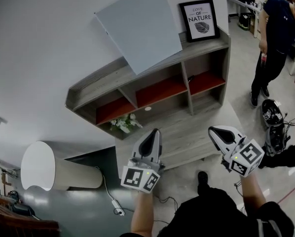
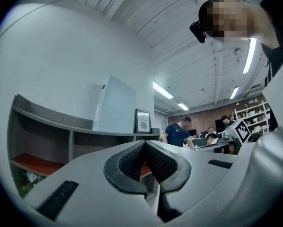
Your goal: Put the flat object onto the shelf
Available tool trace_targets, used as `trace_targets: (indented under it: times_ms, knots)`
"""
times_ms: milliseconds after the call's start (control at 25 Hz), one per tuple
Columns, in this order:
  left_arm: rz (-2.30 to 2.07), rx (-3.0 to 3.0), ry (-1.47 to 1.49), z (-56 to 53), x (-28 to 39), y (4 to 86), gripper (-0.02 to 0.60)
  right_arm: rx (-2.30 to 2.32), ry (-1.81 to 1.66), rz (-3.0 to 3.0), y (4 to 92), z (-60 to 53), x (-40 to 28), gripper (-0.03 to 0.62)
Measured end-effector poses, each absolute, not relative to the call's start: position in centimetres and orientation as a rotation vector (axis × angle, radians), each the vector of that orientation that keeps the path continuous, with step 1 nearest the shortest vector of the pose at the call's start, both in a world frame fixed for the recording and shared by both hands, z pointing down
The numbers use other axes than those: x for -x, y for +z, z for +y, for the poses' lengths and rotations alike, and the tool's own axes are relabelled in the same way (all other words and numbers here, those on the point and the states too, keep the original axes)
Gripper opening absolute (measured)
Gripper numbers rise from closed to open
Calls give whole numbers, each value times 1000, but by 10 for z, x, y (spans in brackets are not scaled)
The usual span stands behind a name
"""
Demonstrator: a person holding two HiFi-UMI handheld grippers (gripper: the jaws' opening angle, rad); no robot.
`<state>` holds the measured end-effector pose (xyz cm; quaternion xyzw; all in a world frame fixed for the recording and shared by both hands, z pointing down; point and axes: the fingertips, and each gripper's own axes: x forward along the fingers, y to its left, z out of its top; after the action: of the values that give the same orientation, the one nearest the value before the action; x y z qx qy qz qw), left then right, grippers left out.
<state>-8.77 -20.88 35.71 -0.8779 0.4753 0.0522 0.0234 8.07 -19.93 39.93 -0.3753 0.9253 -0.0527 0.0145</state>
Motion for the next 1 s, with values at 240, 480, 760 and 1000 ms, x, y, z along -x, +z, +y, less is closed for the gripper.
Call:
trace_targets:
  times_ms: [240, 480, 760, 1000]
  knots:
    - [1457, 2752, 128, -136, 104, 375, 14, 1186, -175, 2889, 403, -141, -59, 11]
    - [1441, 2786, 85, -68, 119, 399, 14, 1203, -206, 2896, 417, -72, -40, 11]
    - [1465, 2802, 113, -17, 137, 409, 14, 1264, -178, 2884, 418, -19, -38, 11]
    - [1494, 2784, 170, 0, 150, 400, 14, 1316, -97, 2838, 395, -8, -47, 11]
